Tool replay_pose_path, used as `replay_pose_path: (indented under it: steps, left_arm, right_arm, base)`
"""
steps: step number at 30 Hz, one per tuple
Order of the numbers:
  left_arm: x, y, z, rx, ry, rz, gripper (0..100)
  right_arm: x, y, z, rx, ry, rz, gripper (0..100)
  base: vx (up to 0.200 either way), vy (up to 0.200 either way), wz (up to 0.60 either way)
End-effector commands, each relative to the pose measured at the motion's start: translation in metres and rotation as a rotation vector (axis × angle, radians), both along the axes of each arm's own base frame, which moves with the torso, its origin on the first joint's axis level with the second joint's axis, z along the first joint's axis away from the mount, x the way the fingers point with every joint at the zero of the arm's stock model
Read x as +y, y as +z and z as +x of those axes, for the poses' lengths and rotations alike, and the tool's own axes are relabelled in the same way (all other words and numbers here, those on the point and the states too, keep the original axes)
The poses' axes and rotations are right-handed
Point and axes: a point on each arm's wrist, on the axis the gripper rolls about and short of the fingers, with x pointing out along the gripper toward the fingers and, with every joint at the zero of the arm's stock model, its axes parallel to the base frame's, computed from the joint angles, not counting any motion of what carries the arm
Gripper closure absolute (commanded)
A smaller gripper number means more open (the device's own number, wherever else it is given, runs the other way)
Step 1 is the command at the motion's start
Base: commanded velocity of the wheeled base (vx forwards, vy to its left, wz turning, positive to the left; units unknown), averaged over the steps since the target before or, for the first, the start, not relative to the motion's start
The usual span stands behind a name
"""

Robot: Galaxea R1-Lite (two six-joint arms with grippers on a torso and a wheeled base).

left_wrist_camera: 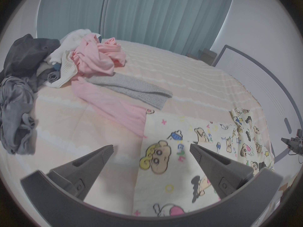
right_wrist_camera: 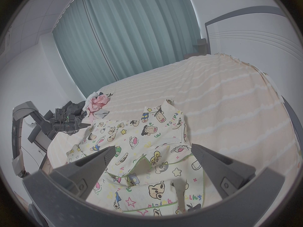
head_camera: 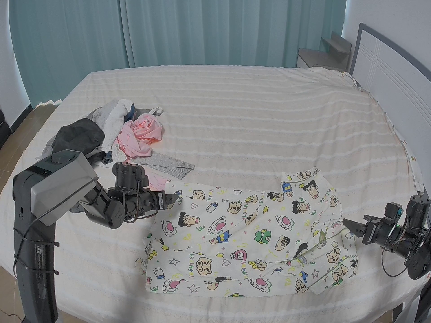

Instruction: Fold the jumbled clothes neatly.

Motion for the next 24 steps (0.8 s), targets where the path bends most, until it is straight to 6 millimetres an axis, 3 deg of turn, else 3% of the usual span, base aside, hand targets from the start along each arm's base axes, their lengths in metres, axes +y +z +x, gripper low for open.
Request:
replay_pose_path:
  steps: [1,19,20,24]
  left_arm:
    - [-0.008,-0.021,0.012,-0.026,-0.009,-0.005,0]
    - [-0.032,-0.035,0.021,-0.056,-0.053,-0.016,0]
    - [-0.033,-0.035,0.021,-0.056,-0.055,-0.016,100]
    - [-0.033,-0.036,0.022,-0.057,-0.054,-0.018,100]
  right_arm:
    - [0.000,-0.001,-0.004,0.017,0.001,0.002,0]
    - [0.002,-0.004,-0.004,0.028,0.007,0.002,0]
    - [0.002,-0.004,-0.004,0.029,0.007,0.002,0]
    - [0.002,-0.005,-0.003,0.032,0.006,0.000,0]
  base:
    - [0.000,0.000,0.00]
    - [0.000,0.000,0.00]
    - [0.000,0.000,0.00]
    - [0.000,0.000,0.00]
